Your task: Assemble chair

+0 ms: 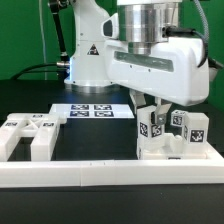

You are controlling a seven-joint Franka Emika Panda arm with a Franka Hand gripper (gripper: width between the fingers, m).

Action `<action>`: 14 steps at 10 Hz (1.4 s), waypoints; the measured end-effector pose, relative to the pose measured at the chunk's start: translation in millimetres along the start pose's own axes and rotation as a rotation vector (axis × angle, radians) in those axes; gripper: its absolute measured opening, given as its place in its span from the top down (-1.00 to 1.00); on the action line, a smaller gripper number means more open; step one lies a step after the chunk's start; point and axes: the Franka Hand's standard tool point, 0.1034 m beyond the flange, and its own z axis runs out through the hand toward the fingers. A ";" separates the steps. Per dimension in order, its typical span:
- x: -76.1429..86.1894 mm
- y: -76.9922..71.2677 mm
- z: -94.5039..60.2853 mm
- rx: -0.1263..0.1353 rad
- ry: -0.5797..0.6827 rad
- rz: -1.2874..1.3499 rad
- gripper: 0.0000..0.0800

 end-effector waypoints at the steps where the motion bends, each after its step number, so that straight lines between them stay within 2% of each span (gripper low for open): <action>1: 0.0 -0.2 0.1 0.002 -0.001 0.086 0.27; 6: 1.1 -2.0 0.2 0.014 -0.017 0.438 0.27; 8: 0.7 -1.9 1.0 0.013 -0.016 0.419 0.27; 9: 0.8 -1.8 1.0 0.013 -0.016 0.383 -0.23; 10: 1.0 -2.5 0.1 0.012 -0.017 0.352 -0.49; 11: 1.6 -3.2 -1.0 0.013 -0.016 0.249 -0.49; 12: 2.4 -3.3 -1.4 0.014 -0.014 0.108 -0.60; 14: 3.6 -3.0 -1.3 0.017 -0.012 -0.102 -0.62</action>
Offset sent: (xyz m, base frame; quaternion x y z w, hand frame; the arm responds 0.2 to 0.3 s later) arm 0.0021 -0.0046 -0.0070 -0.0032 -0.0139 0.2517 0.9677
